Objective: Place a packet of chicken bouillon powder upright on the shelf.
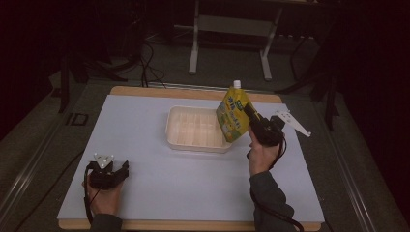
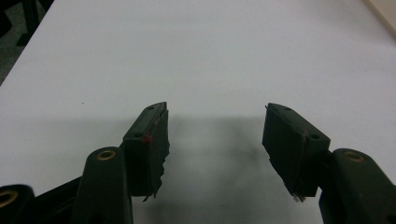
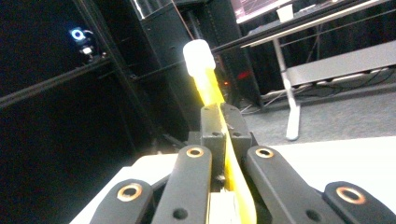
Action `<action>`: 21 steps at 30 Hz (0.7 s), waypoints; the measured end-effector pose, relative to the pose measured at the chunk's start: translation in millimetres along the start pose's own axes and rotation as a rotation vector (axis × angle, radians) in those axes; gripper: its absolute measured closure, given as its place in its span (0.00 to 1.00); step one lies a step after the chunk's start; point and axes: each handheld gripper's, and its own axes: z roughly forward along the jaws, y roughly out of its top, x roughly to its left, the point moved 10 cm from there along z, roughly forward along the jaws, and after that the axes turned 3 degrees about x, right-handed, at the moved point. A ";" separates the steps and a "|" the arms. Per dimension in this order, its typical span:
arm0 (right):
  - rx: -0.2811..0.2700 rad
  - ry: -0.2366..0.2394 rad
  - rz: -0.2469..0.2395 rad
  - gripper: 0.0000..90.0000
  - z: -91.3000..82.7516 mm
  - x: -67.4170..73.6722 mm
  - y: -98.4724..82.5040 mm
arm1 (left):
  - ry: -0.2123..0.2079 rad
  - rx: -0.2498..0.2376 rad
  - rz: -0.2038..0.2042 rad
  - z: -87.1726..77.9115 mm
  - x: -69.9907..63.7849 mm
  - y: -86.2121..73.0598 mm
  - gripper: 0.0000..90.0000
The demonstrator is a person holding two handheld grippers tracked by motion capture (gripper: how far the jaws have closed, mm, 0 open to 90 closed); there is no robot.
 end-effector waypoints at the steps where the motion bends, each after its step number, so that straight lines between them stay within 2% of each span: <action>1: -0.004 -0.006 -0.004 1.00 -0.6 -0.6 -1.6 | 0.000 0.000 0.000 0.0 -0.1 0.0 0.45; 8: -0.021 -0.016 -0.001 1.00 -6.7 -2.3 -12.3 | -0.001 0.000 -0.001 0.2 0.0 0.0 0.45; 14: -0.014 -0.043 -0.030 0.98 -11.9 1.1 -22.7 | -0.001 0.000 -0.001 0.1 0.0 0.0 0.45; 21: 0.000 -0.064 -0.089 0.98 -13.2 11.6 -34.8 | -0.003 0.001 -0.001 0.1 -0.1 -0.1 0.45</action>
